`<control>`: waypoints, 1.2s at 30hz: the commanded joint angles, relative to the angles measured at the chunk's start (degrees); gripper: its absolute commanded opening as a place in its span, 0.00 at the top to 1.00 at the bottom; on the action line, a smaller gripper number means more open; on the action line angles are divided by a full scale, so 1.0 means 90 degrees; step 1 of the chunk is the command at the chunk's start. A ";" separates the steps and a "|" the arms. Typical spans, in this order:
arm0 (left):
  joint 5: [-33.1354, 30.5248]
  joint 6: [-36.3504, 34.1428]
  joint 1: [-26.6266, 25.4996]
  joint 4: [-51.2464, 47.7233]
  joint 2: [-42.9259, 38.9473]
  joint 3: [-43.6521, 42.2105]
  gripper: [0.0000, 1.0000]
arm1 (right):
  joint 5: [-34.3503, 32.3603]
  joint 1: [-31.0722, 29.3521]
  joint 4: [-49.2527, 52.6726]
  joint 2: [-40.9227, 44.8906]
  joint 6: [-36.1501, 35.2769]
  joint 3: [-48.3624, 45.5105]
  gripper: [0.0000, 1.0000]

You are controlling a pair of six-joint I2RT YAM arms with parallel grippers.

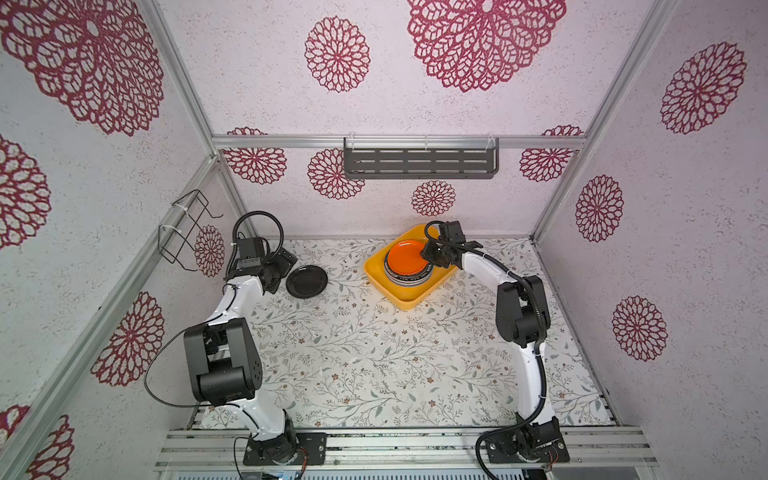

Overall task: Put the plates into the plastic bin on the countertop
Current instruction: 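Lower the orange plate onto the stack with right gripper while left gripper grasps black plate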

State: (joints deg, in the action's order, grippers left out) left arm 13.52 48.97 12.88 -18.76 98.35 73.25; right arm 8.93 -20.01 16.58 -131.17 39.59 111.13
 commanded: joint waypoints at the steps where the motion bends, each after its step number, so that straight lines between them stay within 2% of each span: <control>1: -0.0031 -0.0262 0.0155 -0.0001 0.0219 0.0148 0.06 | -0.0113 -0.0086 0.0082 0.0053 -0.0036 0.0299 0.60; 4: 0.0010 -0.0302 0.0204 -0.0092 0.0509 0.0286 0.06 | -0.0197 -0.0136 0.0310 0.0056 -0.0158 0.0439 0.51; 11: 0.0031 -0.0425 0.0274 -0.0331 0.1154 0.0736 0.07 | -0.0484 -0.0302 0.1293 -0.0198 -0.0579 0.1304 0.37; 15: -0.0057 -0.0602 0.0294 -0.0580 0.1443 0.0978 0.07 | -0.0798 -0.0336 0.1635 -0.0172 -0.0664 0.1441 0.30; 26: 0.0091 -0.0651 0.0312 -0.0612 0.1912 0.1089 0.10 | -0.1374 -0.0344 0.2122 -0.0198 -0.0811 0.1785 0.22; 36: 0.0326 -0.0656 0.0309 -0.0464 0.2158 0.1070 0.18 | -0.1481 -0.0321 0.1381 -0.0005 -0.1058 0.1902 0.15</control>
State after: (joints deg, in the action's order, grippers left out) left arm 15.59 44.03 15.29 -24.01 116.22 82.35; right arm -2.92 -23.03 31.31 -133.45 31.86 126.10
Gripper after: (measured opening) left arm 0.825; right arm 0.849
